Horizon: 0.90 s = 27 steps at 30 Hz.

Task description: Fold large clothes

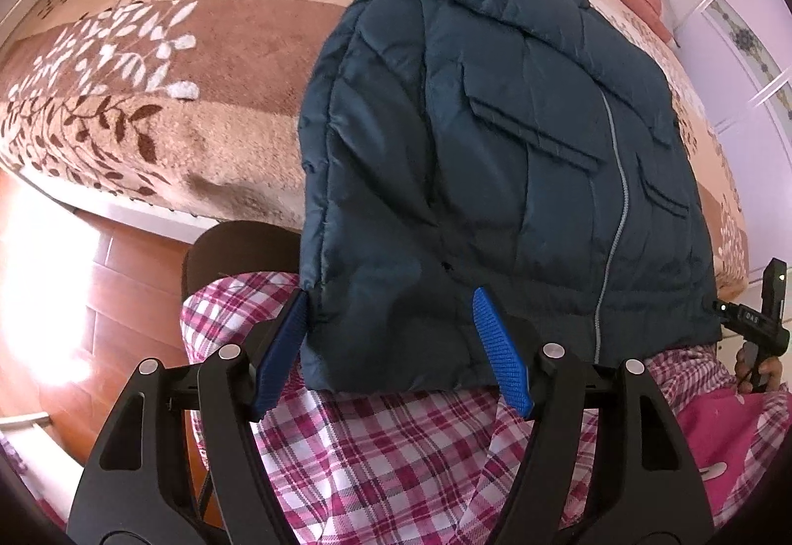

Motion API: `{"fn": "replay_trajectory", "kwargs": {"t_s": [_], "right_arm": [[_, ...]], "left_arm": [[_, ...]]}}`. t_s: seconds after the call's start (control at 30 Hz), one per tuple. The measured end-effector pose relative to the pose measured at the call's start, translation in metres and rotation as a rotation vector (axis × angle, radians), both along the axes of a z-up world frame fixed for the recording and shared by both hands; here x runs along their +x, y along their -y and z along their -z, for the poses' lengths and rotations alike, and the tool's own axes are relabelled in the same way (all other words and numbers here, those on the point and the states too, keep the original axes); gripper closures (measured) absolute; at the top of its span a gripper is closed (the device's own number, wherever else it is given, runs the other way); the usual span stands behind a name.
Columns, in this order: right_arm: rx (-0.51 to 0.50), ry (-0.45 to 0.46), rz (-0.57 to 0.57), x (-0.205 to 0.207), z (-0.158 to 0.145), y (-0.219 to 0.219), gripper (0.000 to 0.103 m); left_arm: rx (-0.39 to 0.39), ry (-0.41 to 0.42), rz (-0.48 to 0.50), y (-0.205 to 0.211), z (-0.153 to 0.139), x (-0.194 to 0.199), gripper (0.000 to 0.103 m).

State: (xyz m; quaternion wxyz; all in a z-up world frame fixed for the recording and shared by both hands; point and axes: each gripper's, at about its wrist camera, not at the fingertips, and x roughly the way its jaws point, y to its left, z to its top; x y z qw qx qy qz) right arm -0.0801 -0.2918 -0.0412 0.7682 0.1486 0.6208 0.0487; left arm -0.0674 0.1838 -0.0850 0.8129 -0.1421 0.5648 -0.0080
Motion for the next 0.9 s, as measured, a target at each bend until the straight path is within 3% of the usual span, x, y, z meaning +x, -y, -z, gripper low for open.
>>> {"fn": "replay_trajectory", "kwargs": {"t_s": [0.23,0.33,0.43,0.5,0.57,0.67,0.9], "right_arm": [[0.033,-0.011,-0.038,0.002,0.003,-0.004,0.036],[0.073,-0.02,-0.076,0.001,0.005,-0.01,0.046],[0.096,-0.023,-0.084,-0.001,0.008,-0.013,0.057],[0.128,-0.017,-0.075,-0.002,0.01,-0.01,0.071],[0.162,-0.001,-0.07,-0.003,0.008,-0.009,0.082],[0.219,0.043,-0.068,-0.003,-0.002,-0.008,0.089],[0.433,0.237,0.002,0.001,-0.055,0.003,0.091]], "left_arm": [[-0.037,-0.007,0.0,-0.003,0.004,0.002,0.035],[-0.068,-0.003,-0.007,-0.006,0.005,0.002,0.04],[-0.1,-0.014,-0.022,-0.012,0.01,0.002,0.062],[-0.116,-0.017,-0.04,-0.016,0.013,0.001,0.081],[-0.139,-0.001,-0.048,-0.018,0.011,0.0,0.09],[-0.15,0.074,-0.04,-0.016,-0.003,-0.003,0.093],[-0.199,0.338,-0.05,-0.013,-0.074,0.005,0.094]]}}
